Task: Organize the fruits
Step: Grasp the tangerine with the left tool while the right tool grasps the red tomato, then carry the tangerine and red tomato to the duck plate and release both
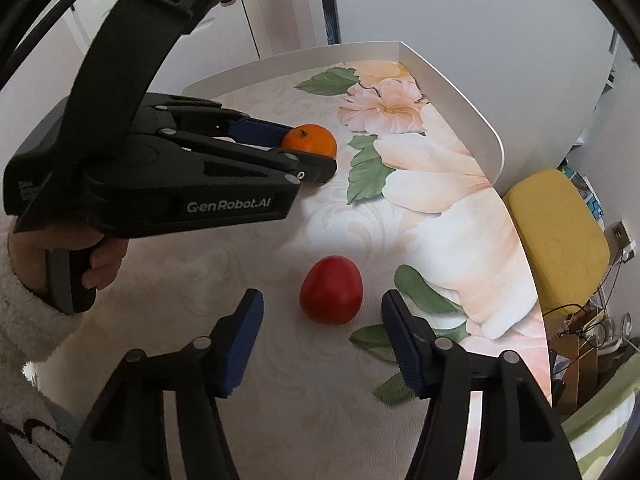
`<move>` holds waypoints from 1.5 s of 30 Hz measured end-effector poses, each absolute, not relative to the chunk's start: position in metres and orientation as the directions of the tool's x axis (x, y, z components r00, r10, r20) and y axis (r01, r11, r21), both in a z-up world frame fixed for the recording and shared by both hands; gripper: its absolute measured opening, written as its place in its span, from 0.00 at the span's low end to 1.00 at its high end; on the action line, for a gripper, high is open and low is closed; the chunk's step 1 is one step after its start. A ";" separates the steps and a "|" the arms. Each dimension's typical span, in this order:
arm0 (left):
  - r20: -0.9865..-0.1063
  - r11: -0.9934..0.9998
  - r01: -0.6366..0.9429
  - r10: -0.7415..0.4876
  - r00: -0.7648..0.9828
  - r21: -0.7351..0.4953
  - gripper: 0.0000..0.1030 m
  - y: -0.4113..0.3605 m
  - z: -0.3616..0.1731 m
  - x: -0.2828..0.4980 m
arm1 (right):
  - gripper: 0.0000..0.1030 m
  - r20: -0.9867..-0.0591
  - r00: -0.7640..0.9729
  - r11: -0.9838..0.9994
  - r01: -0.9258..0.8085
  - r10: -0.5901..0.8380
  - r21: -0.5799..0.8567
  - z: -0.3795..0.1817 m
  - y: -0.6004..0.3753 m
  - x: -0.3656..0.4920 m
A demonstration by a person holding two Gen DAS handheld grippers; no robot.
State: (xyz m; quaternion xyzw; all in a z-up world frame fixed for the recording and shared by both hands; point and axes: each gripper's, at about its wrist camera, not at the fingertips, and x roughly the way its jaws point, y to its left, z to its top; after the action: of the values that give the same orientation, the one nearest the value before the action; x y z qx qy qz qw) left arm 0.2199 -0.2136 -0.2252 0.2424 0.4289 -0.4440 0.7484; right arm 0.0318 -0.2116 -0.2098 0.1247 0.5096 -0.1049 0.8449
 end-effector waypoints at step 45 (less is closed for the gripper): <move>-0.808 0.855 0.517 -0.328 0.491 -0.033 0.42 -0.034 -0.125 0.191 | 0.28 -0.827 0.561 0.999 -0.015 0.043 0.041 -0.130 -0.156 0.079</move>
State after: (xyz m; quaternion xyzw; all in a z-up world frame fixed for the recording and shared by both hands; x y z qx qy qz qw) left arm 0.1907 -0.0339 -0.1250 0.1075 0.4404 -0.2465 0.8566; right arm 0.0793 -0.1555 -0.1300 0.0146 0.4684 0.0164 0.8832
